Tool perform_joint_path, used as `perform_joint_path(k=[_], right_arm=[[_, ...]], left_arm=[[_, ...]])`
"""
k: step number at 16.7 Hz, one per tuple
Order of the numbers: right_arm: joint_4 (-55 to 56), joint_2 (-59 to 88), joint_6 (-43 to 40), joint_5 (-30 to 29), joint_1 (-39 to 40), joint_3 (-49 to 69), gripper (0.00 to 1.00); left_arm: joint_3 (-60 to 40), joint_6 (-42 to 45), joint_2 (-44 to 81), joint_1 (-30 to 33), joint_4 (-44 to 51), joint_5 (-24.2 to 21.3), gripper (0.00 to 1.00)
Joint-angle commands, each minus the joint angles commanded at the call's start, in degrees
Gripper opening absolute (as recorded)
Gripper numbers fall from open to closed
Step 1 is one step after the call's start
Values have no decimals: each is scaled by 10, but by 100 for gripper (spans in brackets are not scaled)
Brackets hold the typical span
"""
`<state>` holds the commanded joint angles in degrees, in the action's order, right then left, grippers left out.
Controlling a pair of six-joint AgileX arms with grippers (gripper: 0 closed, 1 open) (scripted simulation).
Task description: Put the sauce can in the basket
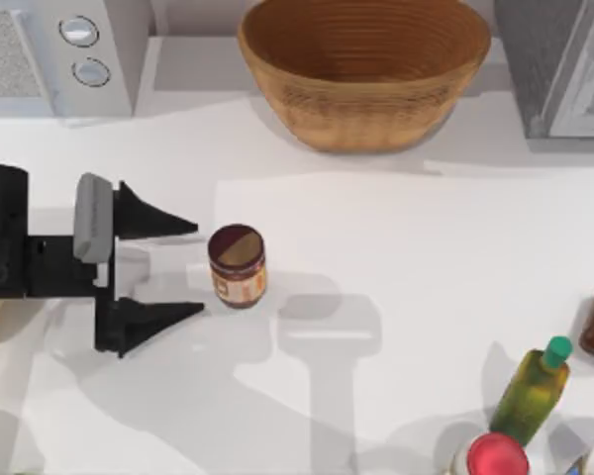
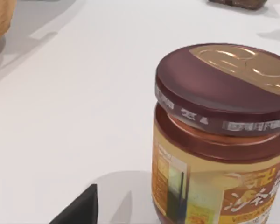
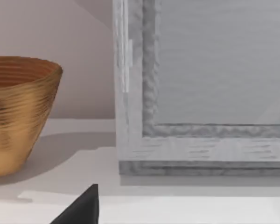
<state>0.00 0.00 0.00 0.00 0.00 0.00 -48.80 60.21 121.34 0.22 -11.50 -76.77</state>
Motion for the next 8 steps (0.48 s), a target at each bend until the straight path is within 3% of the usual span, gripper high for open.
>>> perform_joint_path(k=[4, 8], right_arm=[[0, 0, 0, 0, 0, 0, 100], [0, 0, 0, 0, 0, 0, 100]], left_arm=[[3, -30, -1, 10, -34, 4, 100], [9, -109, 12, 37, -129, 19, 100]])
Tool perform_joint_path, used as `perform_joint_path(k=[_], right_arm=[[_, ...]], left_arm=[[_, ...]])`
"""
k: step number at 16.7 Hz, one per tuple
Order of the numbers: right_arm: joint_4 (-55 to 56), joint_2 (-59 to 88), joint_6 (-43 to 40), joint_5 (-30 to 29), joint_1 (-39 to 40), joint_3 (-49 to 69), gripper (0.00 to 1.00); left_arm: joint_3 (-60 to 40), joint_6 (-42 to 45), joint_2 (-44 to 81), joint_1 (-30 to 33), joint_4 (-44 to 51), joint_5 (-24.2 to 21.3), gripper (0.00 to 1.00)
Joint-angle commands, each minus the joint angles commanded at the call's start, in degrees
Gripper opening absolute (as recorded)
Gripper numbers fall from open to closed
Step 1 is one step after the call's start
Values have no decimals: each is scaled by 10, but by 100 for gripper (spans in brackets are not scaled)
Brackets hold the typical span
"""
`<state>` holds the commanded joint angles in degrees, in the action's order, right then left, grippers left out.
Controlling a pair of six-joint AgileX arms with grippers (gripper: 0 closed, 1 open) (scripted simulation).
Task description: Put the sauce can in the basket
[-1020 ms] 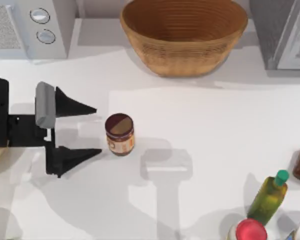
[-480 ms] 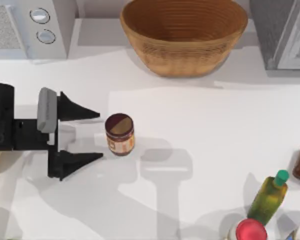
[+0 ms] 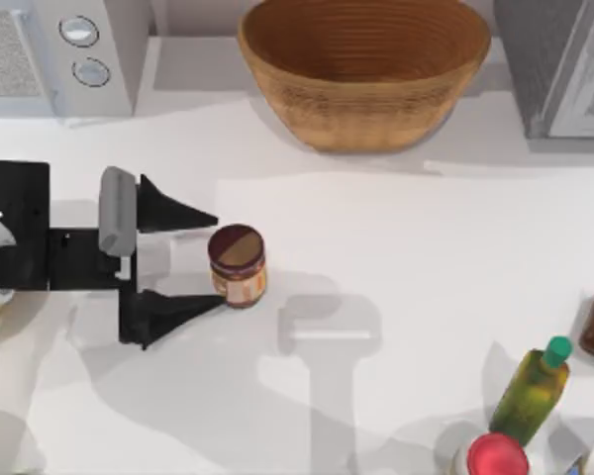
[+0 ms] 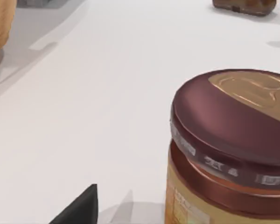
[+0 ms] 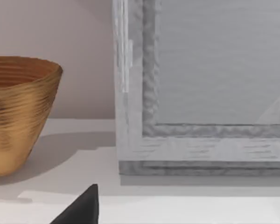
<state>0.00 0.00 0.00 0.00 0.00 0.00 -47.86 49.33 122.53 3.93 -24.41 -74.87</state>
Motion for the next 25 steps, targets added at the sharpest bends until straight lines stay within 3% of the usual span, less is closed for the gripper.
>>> perform_joint_path(k=[8, 14, 25], right_arm=[[0, 0, 0, 0, 0, 0, 100], [0, 0, 0, 0, 0, 0, 100], [0, 0, 0, 0, 0, 0, 100]], left_arm=[[5, -154, 52, 72, -204, 52, 100], [5, -168, 58, 80, -223, 59, 100], [5, -168, 58, 80, -223, 59, 17]])
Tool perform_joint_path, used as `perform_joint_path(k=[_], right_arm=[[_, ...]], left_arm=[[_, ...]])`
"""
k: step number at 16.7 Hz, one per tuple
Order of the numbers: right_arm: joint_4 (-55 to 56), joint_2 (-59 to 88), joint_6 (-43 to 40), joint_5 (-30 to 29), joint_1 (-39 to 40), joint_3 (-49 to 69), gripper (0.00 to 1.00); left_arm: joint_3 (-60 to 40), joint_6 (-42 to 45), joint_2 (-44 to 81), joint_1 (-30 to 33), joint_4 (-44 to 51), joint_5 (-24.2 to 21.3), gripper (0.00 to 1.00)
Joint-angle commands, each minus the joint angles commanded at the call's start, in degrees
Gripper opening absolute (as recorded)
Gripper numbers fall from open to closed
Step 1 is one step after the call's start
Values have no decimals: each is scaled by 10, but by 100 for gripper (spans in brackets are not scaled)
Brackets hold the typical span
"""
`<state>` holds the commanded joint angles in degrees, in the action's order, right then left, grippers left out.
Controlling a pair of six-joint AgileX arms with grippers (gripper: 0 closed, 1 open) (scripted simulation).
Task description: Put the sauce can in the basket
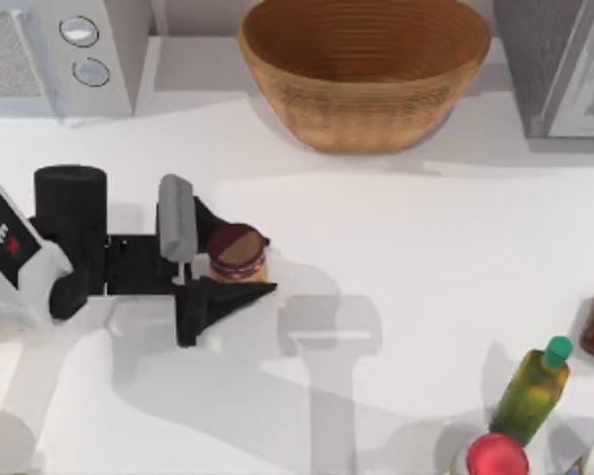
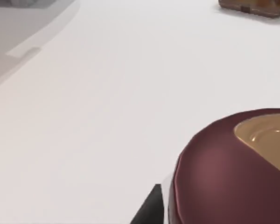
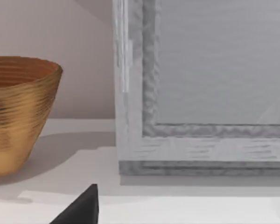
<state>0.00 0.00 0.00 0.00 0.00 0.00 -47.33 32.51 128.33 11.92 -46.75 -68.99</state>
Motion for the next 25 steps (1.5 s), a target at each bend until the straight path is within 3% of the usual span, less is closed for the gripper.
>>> perform_joint_path(k=[2, 3, 15, 19, 25], right_arm=[[0, 0, 0, 0, 0, 0, 100], [0, 0, 0, 0, 0, 0, 100], [0, 0, 0, 0, 0, 0, 100], [0, 0, 0, 0, 0, 0, 100], [0, 0, 0, 0, 0, 0, 100]], left_arm=[[0, 0, 0, 0, 0, 0, 2], [0, 0, 0, 0, 0, 0, 0], [-1, 33, -11, 4, 37, -3, 0], [3, 133, -41, 5, 169, -20, 0], [16, 353, -134, -30, 480, -38, 0]])
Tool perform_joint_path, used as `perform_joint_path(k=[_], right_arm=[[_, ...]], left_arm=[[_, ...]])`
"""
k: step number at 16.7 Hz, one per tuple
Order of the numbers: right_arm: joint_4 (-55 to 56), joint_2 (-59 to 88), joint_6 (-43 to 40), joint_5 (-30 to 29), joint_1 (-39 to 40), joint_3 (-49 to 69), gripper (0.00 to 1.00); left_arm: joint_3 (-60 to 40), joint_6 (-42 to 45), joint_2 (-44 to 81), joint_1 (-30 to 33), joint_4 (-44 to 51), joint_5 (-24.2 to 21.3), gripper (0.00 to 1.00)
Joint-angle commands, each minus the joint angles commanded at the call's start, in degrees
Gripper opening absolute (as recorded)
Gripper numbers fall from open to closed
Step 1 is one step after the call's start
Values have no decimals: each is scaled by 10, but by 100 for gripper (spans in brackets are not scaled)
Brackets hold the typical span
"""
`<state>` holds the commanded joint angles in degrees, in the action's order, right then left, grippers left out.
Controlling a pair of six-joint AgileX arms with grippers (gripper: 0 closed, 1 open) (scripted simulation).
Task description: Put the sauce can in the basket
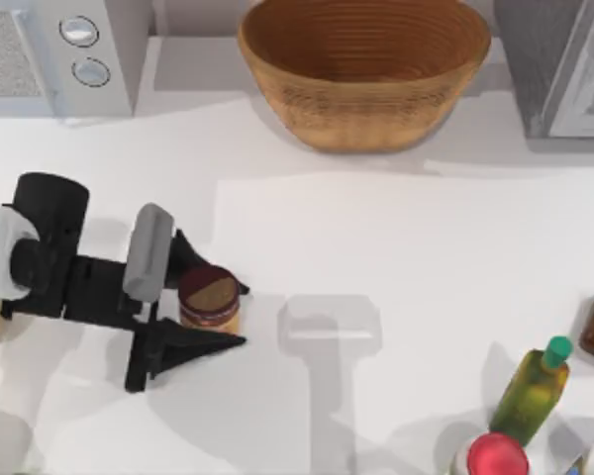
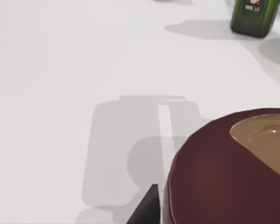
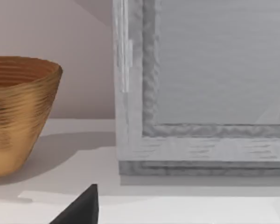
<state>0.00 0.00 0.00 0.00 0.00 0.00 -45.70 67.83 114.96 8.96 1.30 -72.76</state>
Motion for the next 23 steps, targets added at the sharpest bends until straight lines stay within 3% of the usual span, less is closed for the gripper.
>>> perform_joint_path(k=[6, 10, 18, 23], right_arm=[[0, 0, 0, 0, 0, 0, 100], [0, 0, 0, 0, 0, 0, 100], [0, 0, 0, 0, 0, 0, 100], [0, 0, 0, 0, 0, 0, 100]], left_arm=[[17, 200, -130, -92, 293, -11, 0], [29, 262, -191, -159, 391, -49, 0], [26, 262, -194, -165, 396, -52, 0], [-52, 140, -155, -128, 300, 33, 0]])
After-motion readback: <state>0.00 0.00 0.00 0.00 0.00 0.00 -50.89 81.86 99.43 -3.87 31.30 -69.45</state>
